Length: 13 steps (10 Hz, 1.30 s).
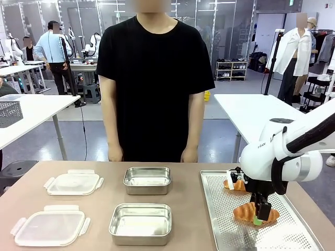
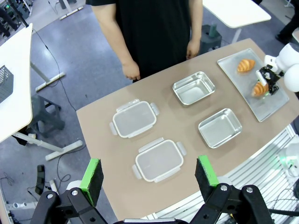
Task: Place the bread into the airtight container.
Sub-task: Pick up a Butter Roll and place it into an empty Airtight Container.
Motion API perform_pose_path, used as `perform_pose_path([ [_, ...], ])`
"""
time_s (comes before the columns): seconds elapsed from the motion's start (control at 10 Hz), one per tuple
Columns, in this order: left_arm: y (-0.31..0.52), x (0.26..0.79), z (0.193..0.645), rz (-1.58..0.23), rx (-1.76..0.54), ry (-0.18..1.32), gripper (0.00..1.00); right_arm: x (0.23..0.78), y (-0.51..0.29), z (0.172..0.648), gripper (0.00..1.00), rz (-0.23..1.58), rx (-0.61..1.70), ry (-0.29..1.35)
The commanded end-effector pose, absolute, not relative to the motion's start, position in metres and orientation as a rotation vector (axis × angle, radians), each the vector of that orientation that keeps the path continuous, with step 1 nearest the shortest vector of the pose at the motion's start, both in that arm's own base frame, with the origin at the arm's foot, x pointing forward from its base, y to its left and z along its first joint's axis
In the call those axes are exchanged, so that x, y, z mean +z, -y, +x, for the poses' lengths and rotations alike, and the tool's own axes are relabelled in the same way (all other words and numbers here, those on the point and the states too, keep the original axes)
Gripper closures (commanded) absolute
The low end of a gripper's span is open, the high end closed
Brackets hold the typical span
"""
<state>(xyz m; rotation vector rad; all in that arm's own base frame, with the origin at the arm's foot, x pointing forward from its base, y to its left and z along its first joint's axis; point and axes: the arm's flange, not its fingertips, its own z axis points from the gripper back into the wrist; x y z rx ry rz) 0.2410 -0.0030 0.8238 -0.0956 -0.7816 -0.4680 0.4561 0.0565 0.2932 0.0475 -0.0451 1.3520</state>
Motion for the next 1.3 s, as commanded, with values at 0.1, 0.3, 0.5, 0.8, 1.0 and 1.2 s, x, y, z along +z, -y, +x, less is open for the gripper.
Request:
perform_pose_path([
  [0.1,0.002,0.827,0.241,-0.096,-0.47,0.772,0.0,0.297,-0.054,0.461,0.2,0.052,1.393,0.035],
  [0.3,0.002,0.827,0.241,-0.096,-0.47,0.772,0.0,0.293,-0.055,0.461,0.4,0.05,1.412,0.029],
  [0.5,0.002,0.827,0.241,-0.096,-0.47,0.772,0.0,0.292,-0.053,0.463,0.6,0.063,1.401,0.029],
  [0.8,0.002,0.827,0.241,-0.096,-0.47,0.772,0.0,0.316,-0.057,0.454,0.6,0.044,1.386,0.055],
  [1.0,0.002,0.827,0.241,-0.096,-0.47,0.772,0.0,0.346,-0.064,0.439,0.6,0.042,1.394,0.095],
  [1.2,0.002,0.827,0.241,-0.096,-0.47,0.772,0.0,0.376,-0.086,0.424,0.6,0.053,1.443,0.081],
])
